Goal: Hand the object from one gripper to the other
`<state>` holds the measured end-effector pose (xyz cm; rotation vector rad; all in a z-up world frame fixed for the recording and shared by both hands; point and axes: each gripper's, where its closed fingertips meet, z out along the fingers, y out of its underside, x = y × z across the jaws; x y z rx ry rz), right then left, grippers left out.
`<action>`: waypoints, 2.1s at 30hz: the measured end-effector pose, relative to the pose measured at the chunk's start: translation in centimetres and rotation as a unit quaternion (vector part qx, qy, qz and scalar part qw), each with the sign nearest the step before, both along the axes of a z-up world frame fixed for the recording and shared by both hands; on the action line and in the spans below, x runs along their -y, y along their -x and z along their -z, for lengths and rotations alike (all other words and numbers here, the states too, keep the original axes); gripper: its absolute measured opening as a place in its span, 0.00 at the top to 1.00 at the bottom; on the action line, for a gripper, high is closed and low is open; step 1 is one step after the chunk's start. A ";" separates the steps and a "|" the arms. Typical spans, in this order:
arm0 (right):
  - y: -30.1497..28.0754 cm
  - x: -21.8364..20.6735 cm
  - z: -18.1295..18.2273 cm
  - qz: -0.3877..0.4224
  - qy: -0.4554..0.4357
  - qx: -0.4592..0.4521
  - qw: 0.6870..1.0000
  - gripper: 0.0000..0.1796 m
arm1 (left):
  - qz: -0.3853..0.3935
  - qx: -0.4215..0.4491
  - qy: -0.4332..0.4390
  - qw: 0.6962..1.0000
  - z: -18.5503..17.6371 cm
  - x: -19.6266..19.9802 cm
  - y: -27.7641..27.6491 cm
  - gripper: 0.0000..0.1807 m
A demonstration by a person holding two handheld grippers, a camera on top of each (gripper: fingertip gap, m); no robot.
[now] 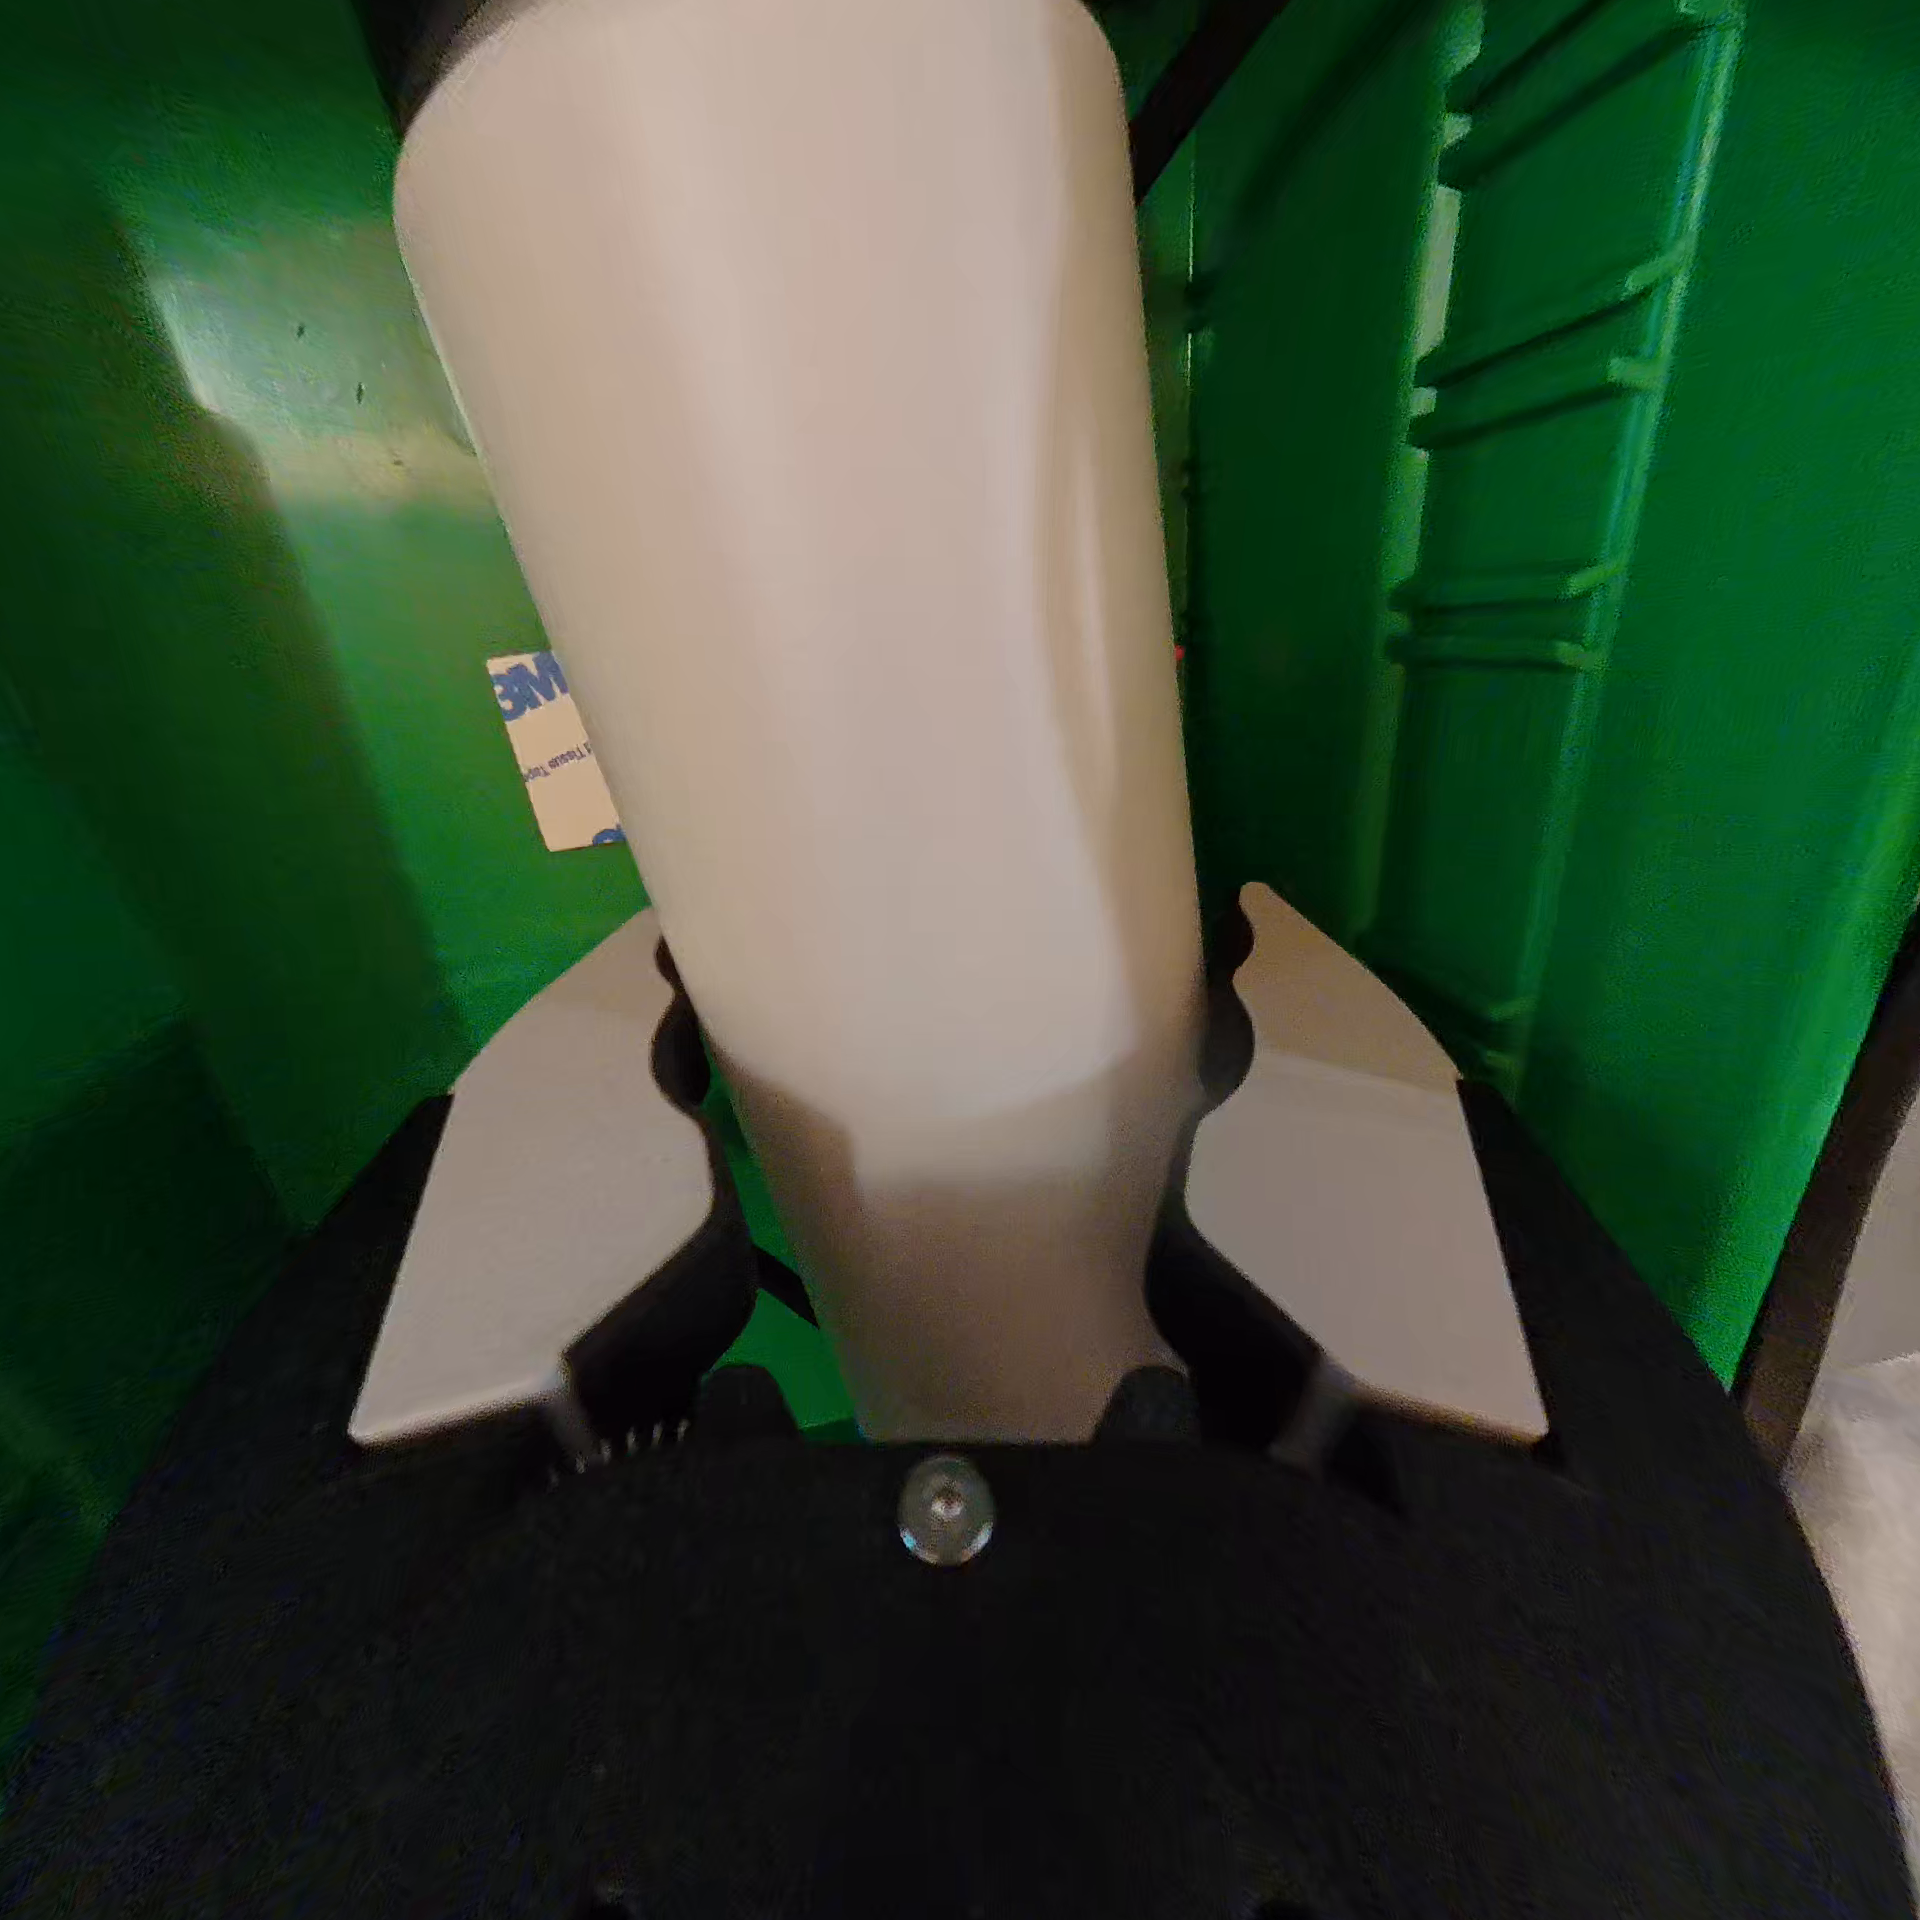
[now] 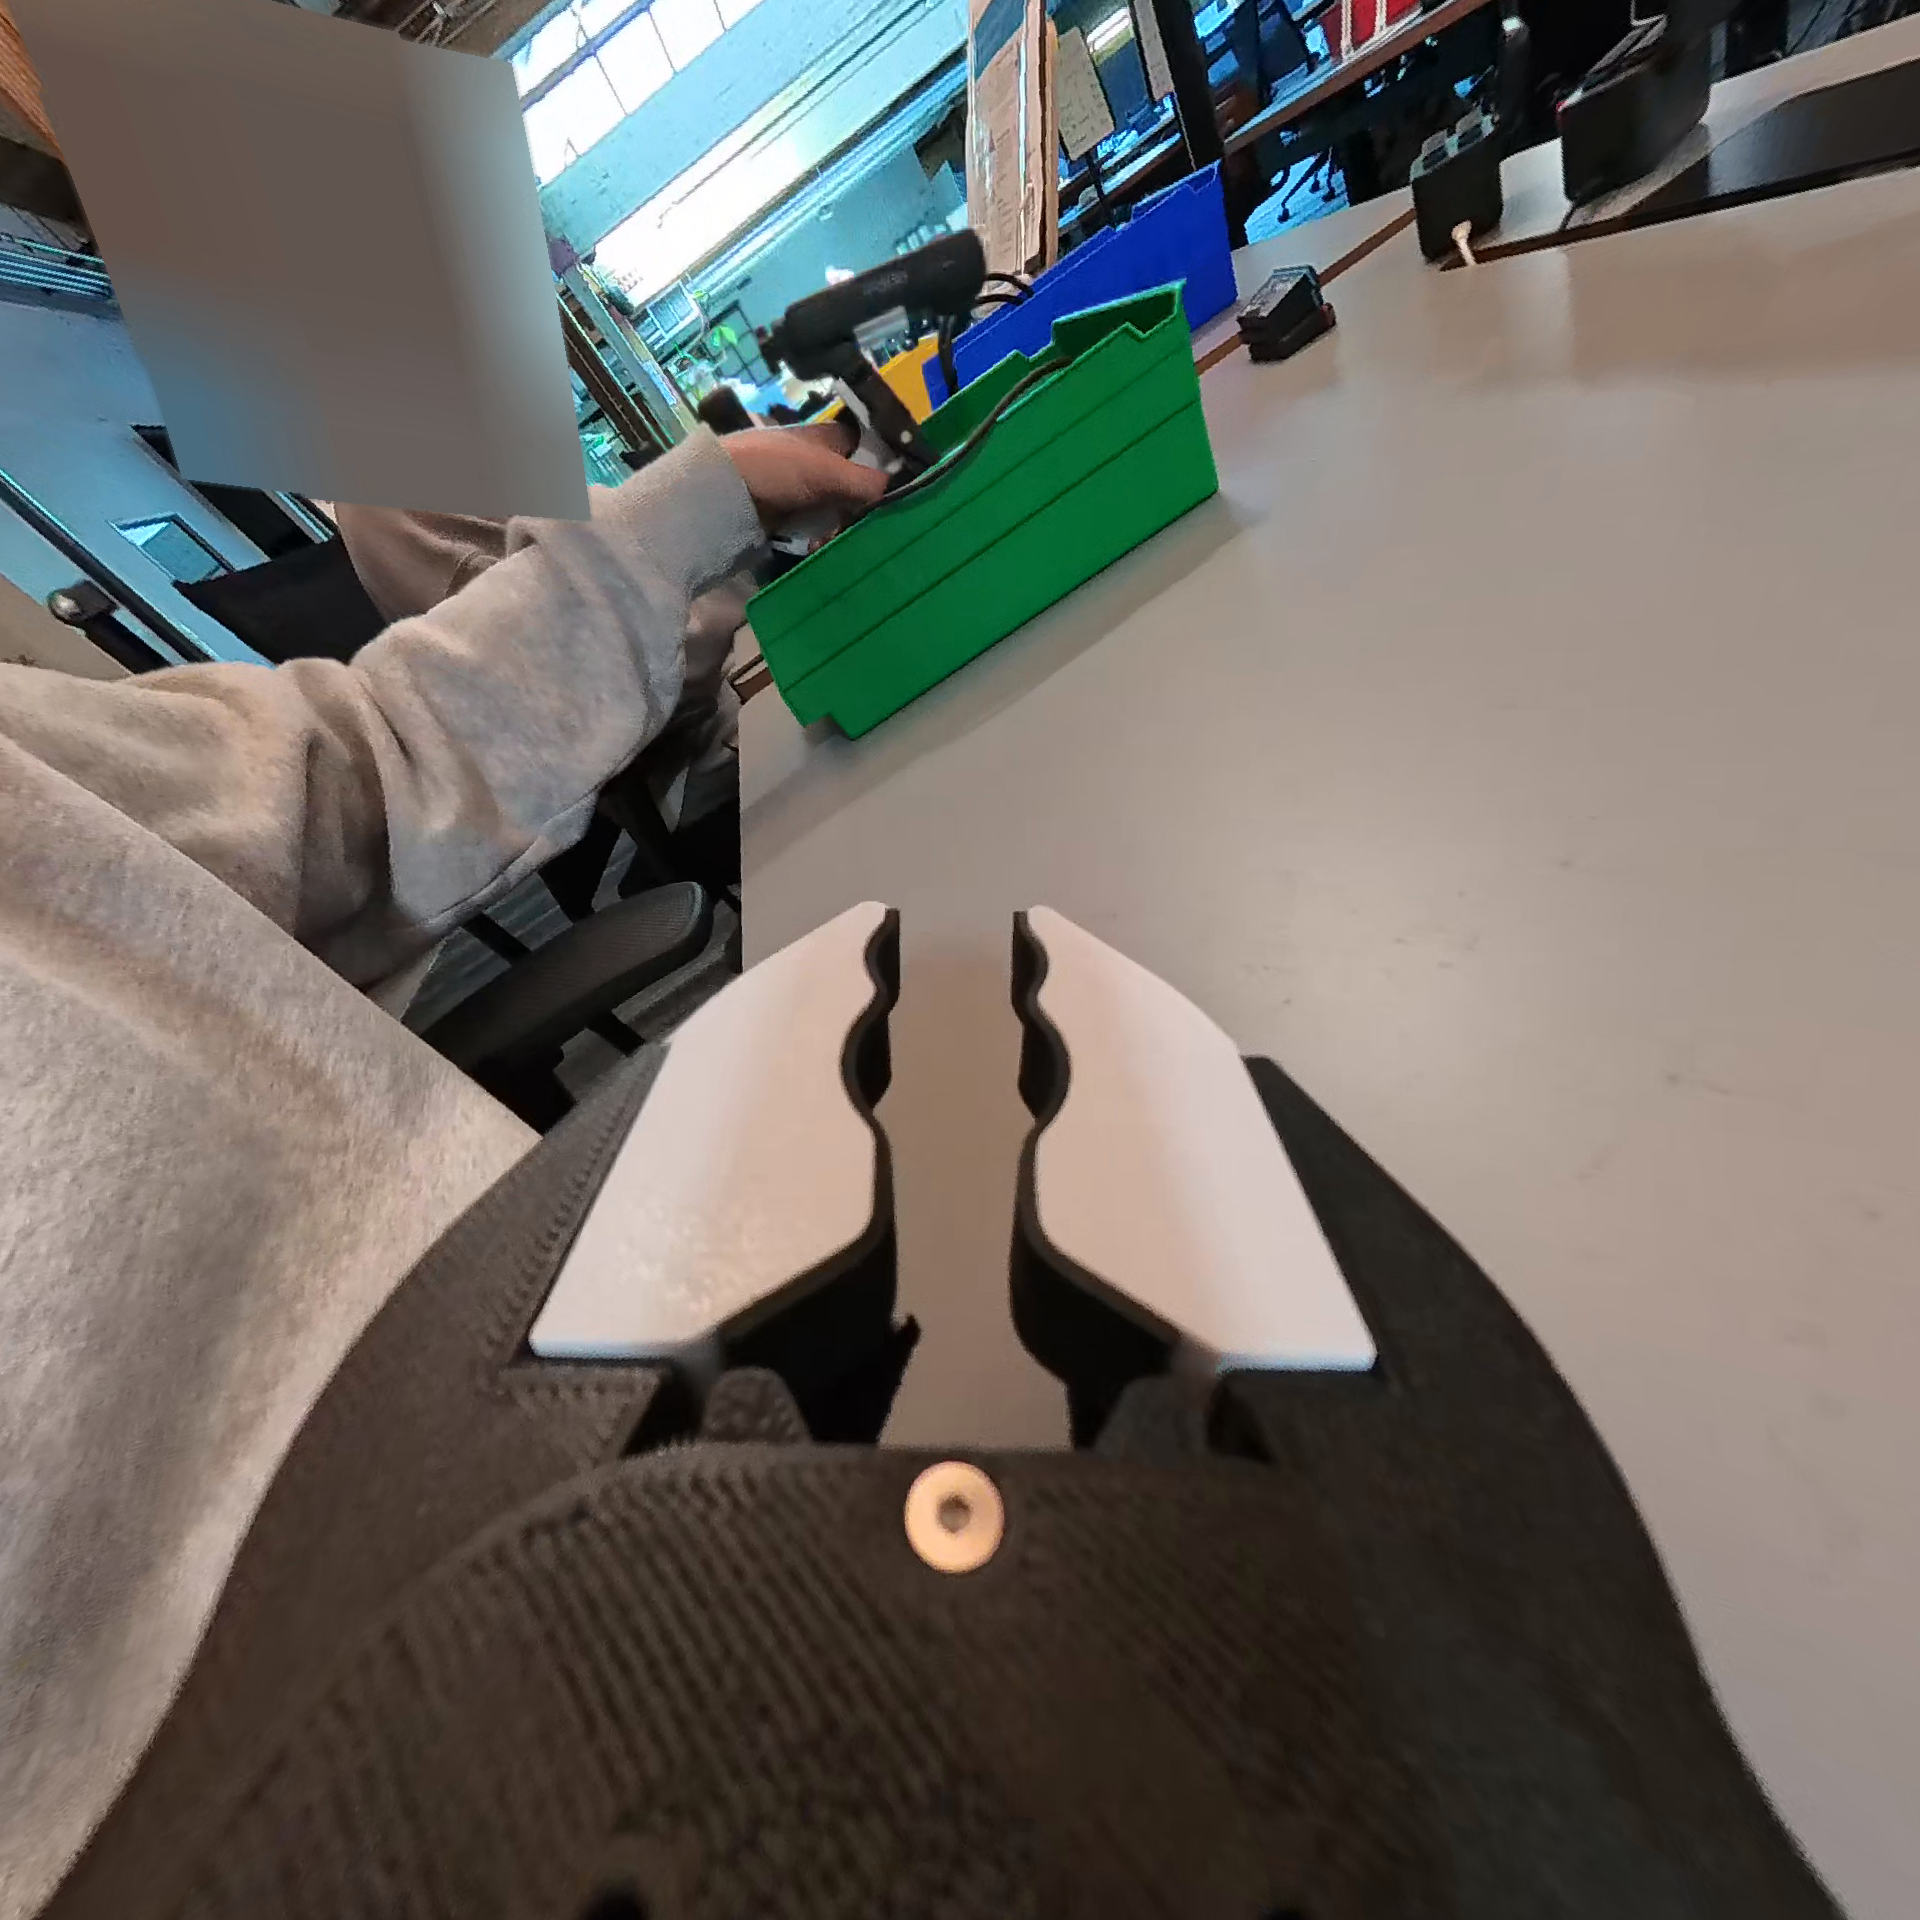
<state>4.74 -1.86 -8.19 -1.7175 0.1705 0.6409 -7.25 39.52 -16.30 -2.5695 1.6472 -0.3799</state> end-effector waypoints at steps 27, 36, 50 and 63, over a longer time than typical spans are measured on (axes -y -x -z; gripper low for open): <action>-3.9 -0.4 -9.7 0.062 -0.098 0.105 0.988 0.76 | 0.276 0.668 0.013 0.691 -25.5 26.8 -10.9 0.49; -4.4 -0.5 -25.2 0.058 -0.220 0.113 0.967 0.59 | 0.351 0.683 0.146 0.623 -23.2 40.0 -13.3 0.49; 0.2 -1.1 -23.3 -0.017 -0.167 0.123 0.978 0.56 | 0.399 0.668 0.129 0.615 -20.9 44.9 -11.9 0.49; -1.1 0.3 -24.3 0.024 -0.168 0.171 0.971 0.57 | 0.330 0.693 0.129 0.628 -20.3 42.8 -12.9 0.42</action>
